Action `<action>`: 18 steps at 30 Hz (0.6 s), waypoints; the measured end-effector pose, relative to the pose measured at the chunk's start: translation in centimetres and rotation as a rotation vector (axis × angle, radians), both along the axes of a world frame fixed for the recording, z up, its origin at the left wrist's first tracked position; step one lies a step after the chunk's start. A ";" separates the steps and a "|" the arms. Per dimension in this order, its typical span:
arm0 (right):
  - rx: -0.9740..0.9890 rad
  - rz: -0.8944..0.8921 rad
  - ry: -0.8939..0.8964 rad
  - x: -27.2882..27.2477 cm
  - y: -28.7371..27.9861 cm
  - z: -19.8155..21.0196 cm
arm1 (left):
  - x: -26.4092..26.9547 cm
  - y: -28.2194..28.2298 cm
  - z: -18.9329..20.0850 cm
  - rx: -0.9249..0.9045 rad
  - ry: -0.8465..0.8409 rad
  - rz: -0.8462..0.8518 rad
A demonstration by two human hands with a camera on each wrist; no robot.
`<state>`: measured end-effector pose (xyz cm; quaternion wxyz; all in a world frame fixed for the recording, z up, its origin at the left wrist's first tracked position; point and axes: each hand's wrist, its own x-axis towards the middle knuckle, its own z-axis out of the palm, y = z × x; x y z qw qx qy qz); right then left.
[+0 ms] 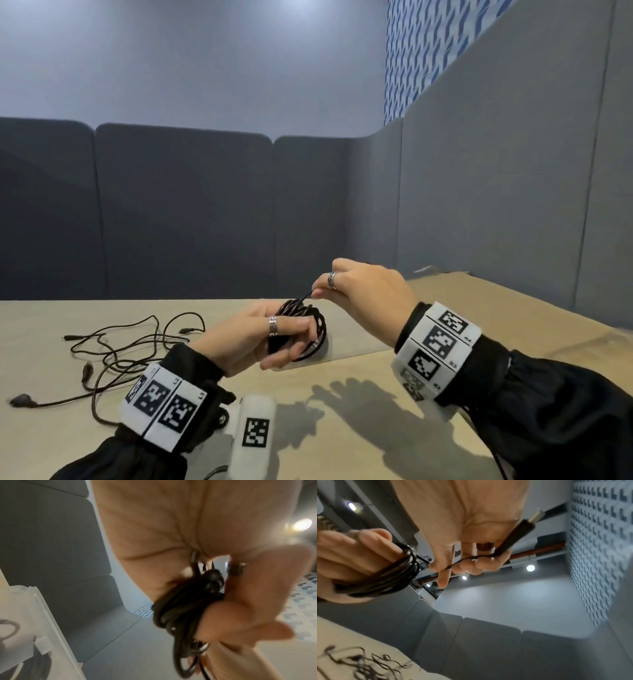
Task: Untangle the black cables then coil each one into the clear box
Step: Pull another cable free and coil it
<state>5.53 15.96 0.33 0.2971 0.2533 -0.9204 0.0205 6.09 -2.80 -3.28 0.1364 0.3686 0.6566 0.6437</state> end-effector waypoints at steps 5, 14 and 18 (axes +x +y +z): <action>-0.593 0.528 -0.646 0.3 0.2 -1.8 | 0.1 -0.3 0.1 0.167 -0.053 -0.138; -1.015 0.761 -0.910 0.0 -0.8 -4.5 | -0.6 1.0 -0.7 0.277 -0.137 -0.033; -0.941 0.680 -0.779 -1.0 -0.6 -5.2 | -1.1 1.0 -0.9 0.158 -0.132 0.068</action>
